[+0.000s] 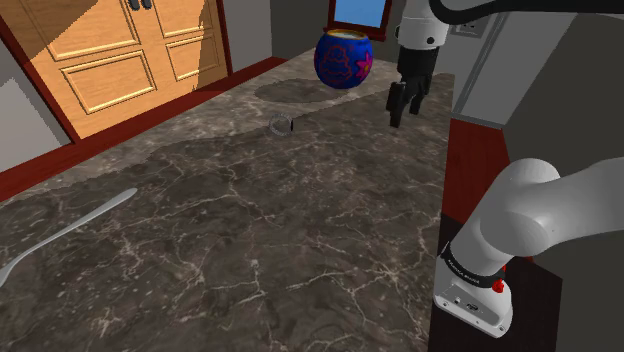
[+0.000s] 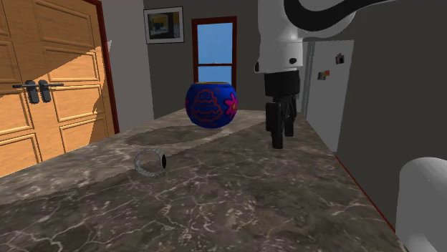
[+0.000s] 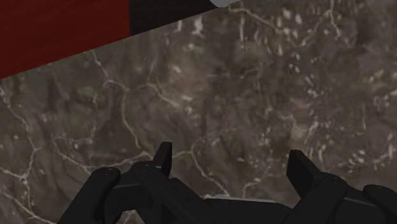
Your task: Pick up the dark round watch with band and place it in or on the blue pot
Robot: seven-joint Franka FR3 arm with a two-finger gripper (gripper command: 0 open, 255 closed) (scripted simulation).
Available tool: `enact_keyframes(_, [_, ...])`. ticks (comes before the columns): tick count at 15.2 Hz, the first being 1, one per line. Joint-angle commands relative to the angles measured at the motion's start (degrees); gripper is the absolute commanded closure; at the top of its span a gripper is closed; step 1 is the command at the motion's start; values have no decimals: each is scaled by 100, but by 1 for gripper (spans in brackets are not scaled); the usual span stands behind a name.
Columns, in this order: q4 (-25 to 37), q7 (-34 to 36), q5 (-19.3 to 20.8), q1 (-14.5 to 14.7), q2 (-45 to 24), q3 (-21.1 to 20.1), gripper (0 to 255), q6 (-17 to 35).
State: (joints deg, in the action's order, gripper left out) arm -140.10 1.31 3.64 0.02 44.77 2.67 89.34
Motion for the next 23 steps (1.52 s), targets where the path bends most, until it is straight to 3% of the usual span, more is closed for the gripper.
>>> enact_keyframes(1, [0,0,0,0,0,0,0,0])
enact_keyframes(12, [831,721,-472,578,-1064,-1023,0,1017])
enact_keyframes(23, [2078,1457,-293,862,-2293,-1999,0,1702])
